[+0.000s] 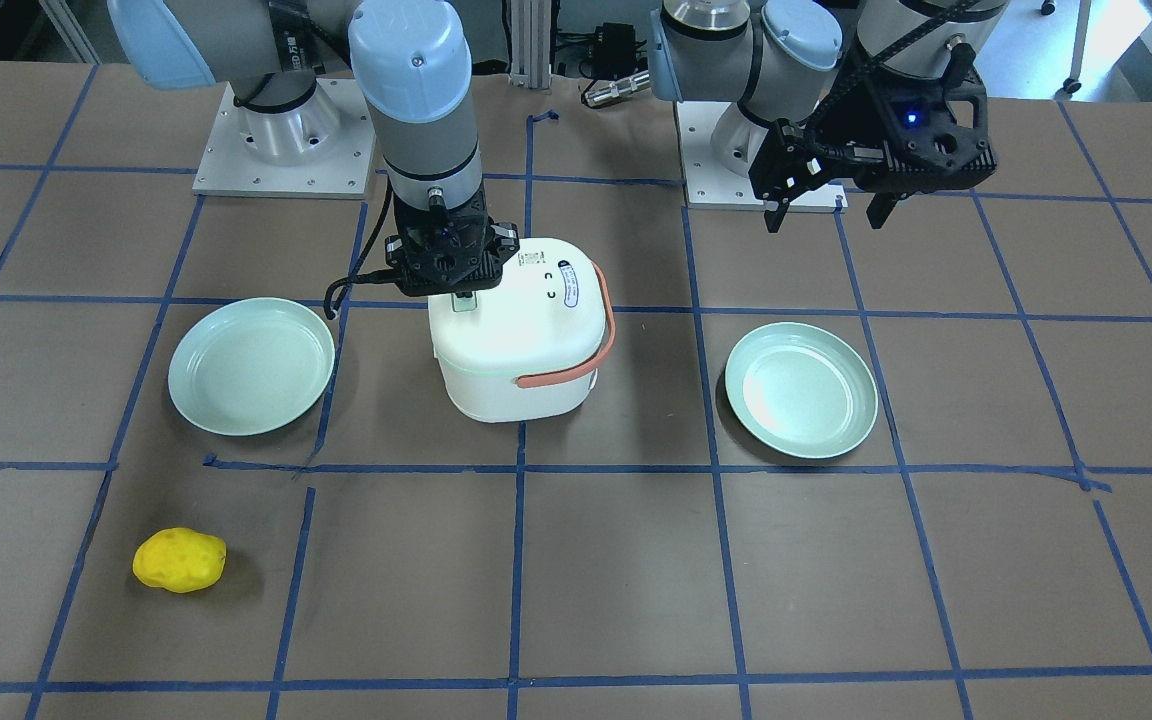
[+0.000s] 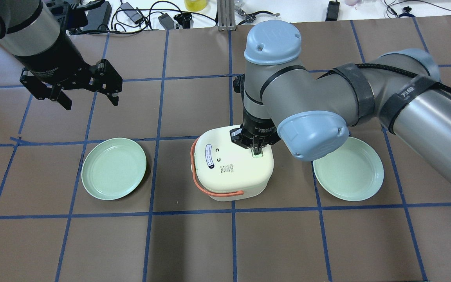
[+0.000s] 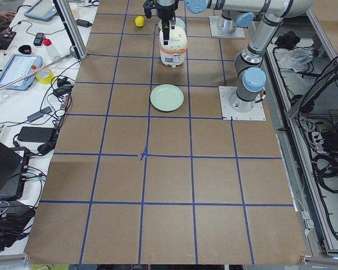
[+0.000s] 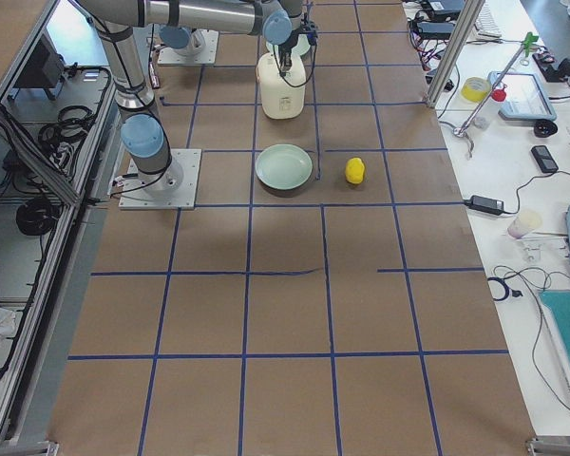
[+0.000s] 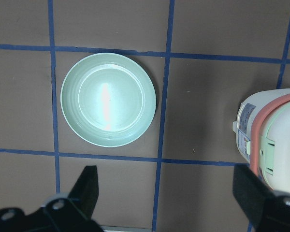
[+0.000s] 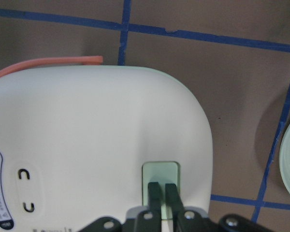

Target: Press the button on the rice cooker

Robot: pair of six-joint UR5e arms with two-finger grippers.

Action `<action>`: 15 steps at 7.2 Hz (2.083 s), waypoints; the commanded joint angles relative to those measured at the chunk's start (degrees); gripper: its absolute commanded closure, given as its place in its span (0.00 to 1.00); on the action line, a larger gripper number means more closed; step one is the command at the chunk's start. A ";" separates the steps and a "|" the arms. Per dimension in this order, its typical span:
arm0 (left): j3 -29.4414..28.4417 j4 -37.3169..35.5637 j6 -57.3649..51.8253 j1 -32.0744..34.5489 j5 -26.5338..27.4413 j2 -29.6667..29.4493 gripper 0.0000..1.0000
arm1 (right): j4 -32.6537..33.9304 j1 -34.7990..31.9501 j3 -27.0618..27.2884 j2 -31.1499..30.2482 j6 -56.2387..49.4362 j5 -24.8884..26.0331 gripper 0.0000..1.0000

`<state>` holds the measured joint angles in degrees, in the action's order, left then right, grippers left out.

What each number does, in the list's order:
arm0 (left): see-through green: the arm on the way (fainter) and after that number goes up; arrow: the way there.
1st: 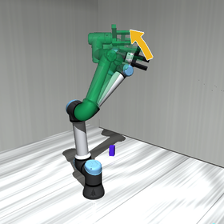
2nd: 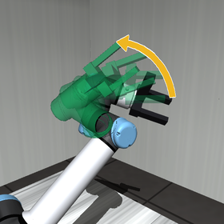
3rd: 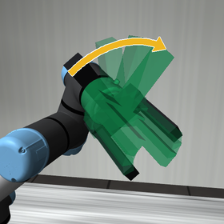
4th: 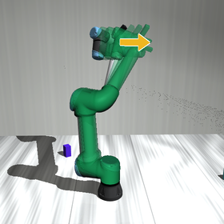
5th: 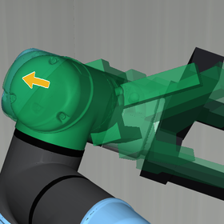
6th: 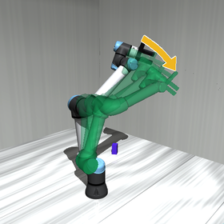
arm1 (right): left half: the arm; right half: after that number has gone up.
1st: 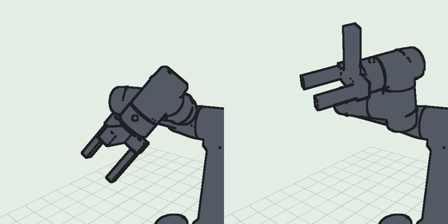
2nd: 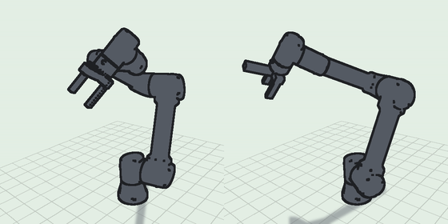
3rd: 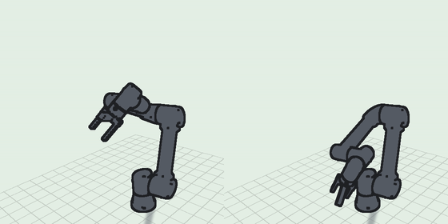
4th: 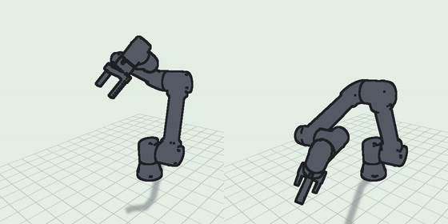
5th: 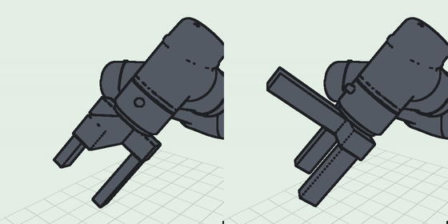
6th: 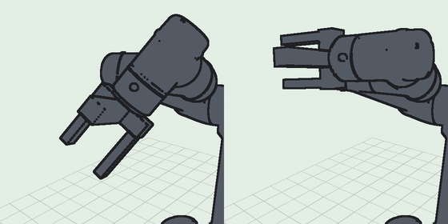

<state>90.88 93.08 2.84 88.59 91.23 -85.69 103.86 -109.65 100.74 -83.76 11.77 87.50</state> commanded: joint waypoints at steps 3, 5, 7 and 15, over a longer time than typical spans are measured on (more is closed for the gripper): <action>0.00 0.00 -0.02 0.00 0.00 0.00 0.00 | -8.31 5.21 -12.12 -2.02 -0.78 3.99 0.00; 0.00 0.00 -0.02 0.00 0.00 0.00 0.00 | -8.32 11.98 -17.05 -2.02 -6.90 3.46 0.00; 0.00 0.00 -0.02 0.00 0.00 0.00 0.00 | -9.19 15.25 -18.91 -2.11 -8.16 4.08 0.00; 0.00 0.00 0.06 0.00 0.00 0.00 0.00 | -10.52 17.46 -19.44 -2.46 -10.28 3.46 0.00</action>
<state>90.88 93.08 2.83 88.59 91.23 -85.69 93.55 -92.20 81.26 -86.16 1.49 90.97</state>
